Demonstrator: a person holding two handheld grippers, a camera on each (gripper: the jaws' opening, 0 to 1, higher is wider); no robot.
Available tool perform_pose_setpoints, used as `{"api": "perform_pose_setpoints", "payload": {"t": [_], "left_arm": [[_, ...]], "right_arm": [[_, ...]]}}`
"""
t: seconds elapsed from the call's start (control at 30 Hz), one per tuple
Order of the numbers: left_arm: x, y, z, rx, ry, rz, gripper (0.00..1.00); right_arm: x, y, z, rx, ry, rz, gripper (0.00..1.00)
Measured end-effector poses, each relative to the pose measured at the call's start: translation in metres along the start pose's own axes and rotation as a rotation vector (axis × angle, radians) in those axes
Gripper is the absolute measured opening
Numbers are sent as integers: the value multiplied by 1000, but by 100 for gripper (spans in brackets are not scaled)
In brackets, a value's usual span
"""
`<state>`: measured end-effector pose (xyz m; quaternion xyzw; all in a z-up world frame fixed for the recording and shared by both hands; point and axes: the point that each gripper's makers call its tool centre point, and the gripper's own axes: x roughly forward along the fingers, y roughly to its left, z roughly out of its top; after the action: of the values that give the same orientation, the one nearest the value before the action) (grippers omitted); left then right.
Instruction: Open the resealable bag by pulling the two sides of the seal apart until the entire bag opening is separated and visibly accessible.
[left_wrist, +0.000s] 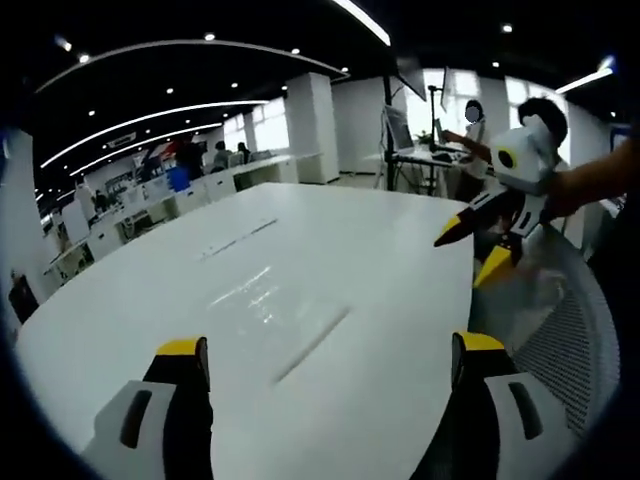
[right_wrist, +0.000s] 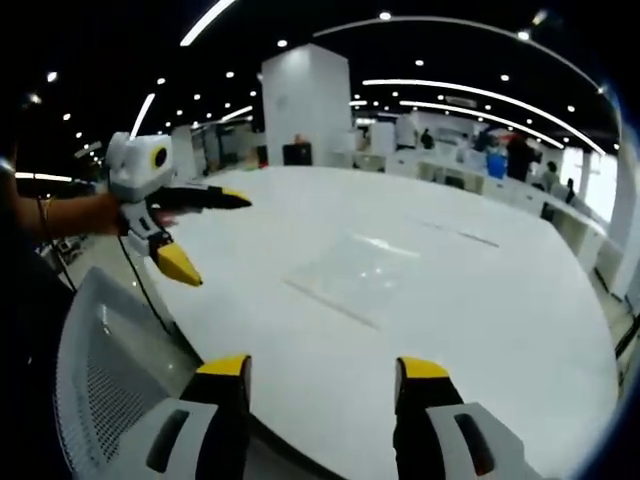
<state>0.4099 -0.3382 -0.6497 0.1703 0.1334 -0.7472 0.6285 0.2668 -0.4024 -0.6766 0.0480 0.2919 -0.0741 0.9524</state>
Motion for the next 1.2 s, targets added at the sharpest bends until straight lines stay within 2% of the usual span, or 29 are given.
{"api": "perform_pose_setpoints", "payload": {"t": [0.17, 0.3, 0.63, 0.83, 1.2], "left_arm": [[-6, -9, -11, -53, 0, 4, 99], [-9, -17, -20, -99, 6, -6, 98], [-8, -25, -32, -143, 28, -1, 96], [-9, -25, -35, -146, 39, -2, 96], [-10, -24, -30, -146, 18, -5, 97]], "right_arm": [[-1, -1, 0, 10, -11, -7, 63], [-2, -2, -2, 16, -11, -9, 63], [-3, 1, -5, 20, -5, -1, 64], [-2, 3, -4, 26, -5, 6, 64], [-3, 2, -4, 23, -4, 2, 64]]}}
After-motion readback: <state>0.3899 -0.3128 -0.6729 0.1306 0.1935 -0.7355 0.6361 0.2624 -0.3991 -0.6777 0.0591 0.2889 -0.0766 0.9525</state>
